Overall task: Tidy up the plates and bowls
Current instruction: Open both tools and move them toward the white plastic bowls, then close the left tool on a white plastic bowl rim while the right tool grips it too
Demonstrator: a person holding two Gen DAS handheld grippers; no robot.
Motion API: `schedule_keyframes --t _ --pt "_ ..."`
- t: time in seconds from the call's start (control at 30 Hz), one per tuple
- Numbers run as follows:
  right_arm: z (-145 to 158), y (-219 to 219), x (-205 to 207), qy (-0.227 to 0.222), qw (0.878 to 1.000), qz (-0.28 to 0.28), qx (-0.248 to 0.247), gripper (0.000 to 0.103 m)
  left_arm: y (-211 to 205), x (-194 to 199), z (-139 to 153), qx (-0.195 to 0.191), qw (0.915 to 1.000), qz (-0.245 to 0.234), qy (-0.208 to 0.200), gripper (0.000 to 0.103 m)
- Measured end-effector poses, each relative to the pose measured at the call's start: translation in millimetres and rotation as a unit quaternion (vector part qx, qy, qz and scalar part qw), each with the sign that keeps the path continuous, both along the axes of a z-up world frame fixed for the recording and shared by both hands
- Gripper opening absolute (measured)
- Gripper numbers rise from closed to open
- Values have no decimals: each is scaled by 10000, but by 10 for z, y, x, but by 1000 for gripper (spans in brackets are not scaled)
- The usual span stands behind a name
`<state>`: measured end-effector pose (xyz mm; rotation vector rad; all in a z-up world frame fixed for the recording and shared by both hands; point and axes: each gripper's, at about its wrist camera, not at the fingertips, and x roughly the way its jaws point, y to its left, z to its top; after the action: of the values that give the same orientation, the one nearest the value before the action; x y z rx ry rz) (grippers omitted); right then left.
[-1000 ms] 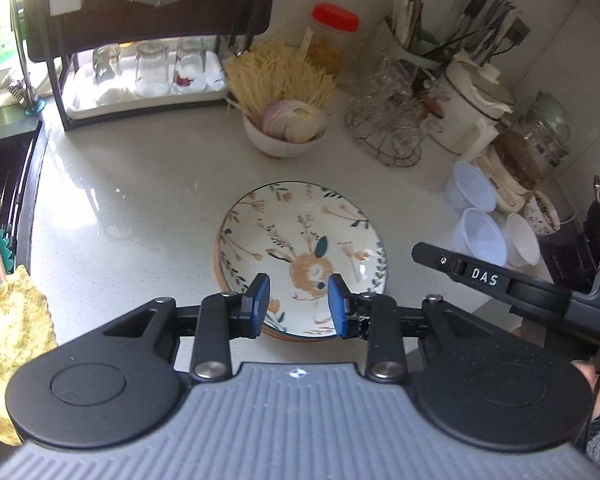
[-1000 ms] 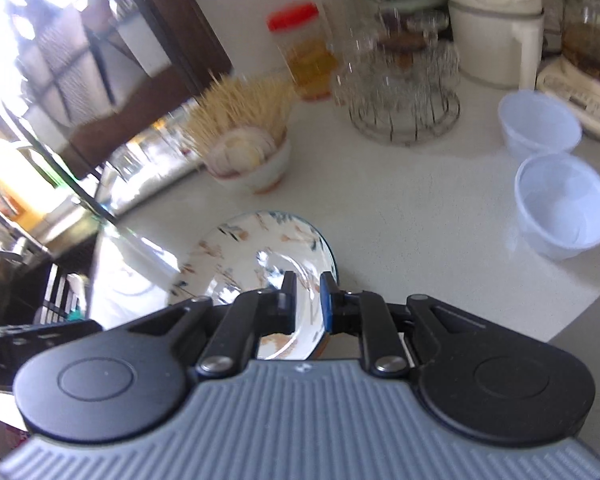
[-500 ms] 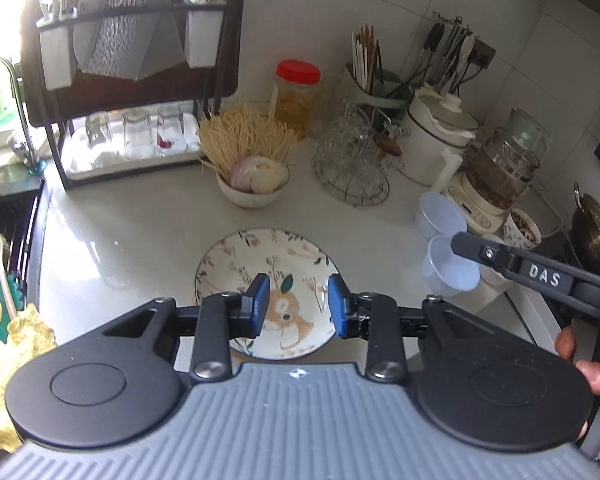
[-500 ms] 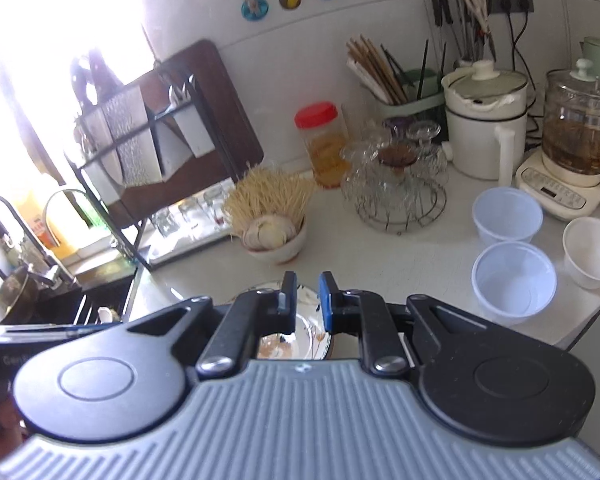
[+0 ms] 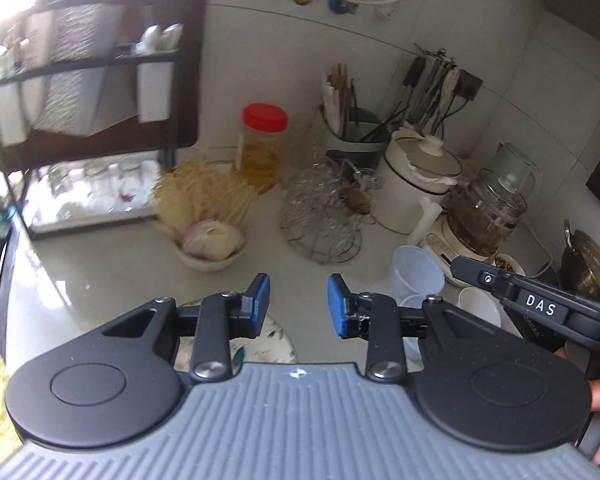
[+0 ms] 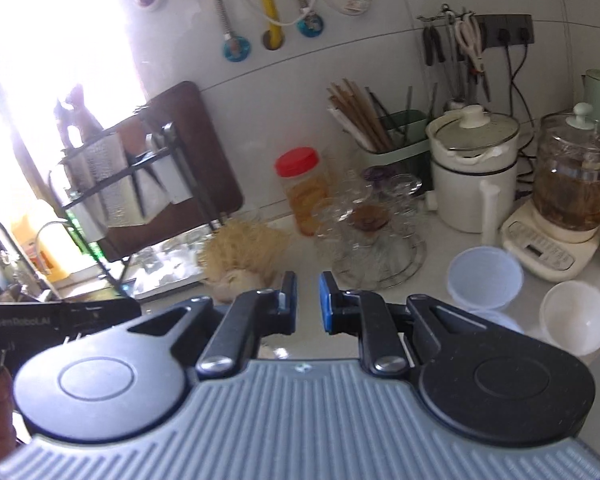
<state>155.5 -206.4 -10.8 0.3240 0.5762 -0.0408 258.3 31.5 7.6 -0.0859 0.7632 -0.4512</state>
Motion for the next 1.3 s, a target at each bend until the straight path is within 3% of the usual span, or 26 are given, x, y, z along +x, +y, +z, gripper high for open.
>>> schedule_keyframes --t 0.37,0.87,1.0,1.2,1.27,1.3 --pt "-247 -538 73 238 9986 -452 152 16 -842 364 -176 107 9979 -621 134 37" --pt "-853 -1152 -30 1058 9837 -1356 528 16 -1577 728 -920 467 9861 -1242 999 39" --pt "-1002 -1301 -82 1220 9772 -1588 708 16 -1690 810 -1131 233 9815 -1334 1350 40" --pt "-1218 -1538 -92 1503 9688 -1721 963 17 -1962 912 -1370 286 9747 -1477 1655 40" --pt "-1302 -1620 -79 1591 9655 -1748 1096 29 -2040 957 -1460 288 9722 -1478 1794 40" --pt "-1337 -1655 -82 1601 9644 -1751 1172 44 -2079 980 -1503 286 9707 -1491 1864 40"
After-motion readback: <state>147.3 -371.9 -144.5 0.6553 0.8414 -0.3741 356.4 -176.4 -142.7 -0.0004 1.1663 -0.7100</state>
